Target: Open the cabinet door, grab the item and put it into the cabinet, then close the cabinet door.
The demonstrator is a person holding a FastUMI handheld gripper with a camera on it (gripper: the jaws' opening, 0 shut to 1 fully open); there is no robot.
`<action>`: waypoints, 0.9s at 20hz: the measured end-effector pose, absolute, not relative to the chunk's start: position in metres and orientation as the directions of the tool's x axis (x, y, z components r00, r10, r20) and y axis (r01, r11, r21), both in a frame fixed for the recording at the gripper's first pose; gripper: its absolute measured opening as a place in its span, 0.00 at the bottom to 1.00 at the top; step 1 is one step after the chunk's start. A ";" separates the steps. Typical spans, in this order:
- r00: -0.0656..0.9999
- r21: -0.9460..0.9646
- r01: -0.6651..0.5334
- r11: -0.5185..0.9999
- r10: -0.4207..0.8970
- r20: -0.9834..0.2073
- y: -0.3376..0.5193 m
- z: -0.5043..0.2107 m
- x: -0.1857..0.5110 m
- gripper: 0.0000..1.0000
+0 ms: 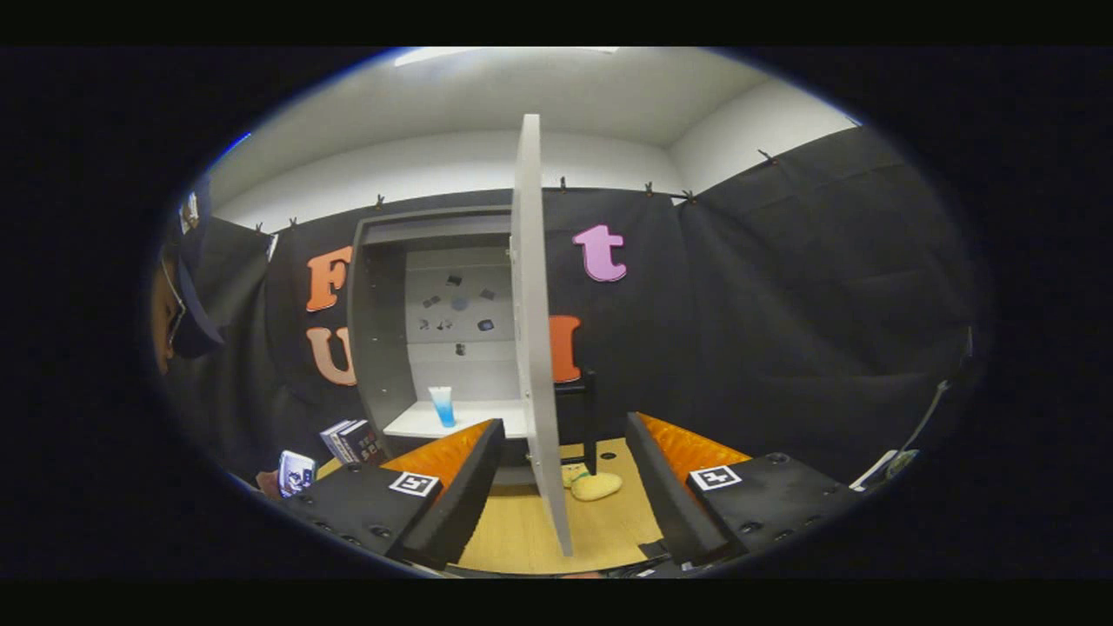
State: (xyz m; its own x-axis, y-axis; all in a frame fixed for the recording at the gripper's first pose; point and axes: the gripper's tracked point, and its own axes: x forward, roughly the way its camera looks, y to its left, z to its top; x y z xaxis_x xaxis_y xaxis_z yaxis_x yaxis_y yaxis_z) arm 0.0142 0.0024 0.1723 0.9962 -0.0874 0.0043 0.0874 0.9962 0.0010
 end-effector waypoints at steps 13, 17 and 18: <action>0.995 0.048 0.065 0.997 -0.061 -0.075 -0.048 0.151 0.075 0.90; 0.995 0.033 0.075 0.997 -0.073 -0.072 -0.045 0.152 0.077 0.90; 0.994 0.029 0.086 0.996 -0.083 -0.069 -0.045 0.152 0.077 0.90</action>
State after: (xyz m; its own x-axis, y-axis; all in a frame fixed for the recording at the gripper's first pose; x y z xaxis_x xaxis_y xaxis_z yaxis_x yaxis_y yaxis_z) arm 0.0768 -0.0450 0.1520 0.9941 -0.0834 -0.0694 0.0855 0.9959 0.0289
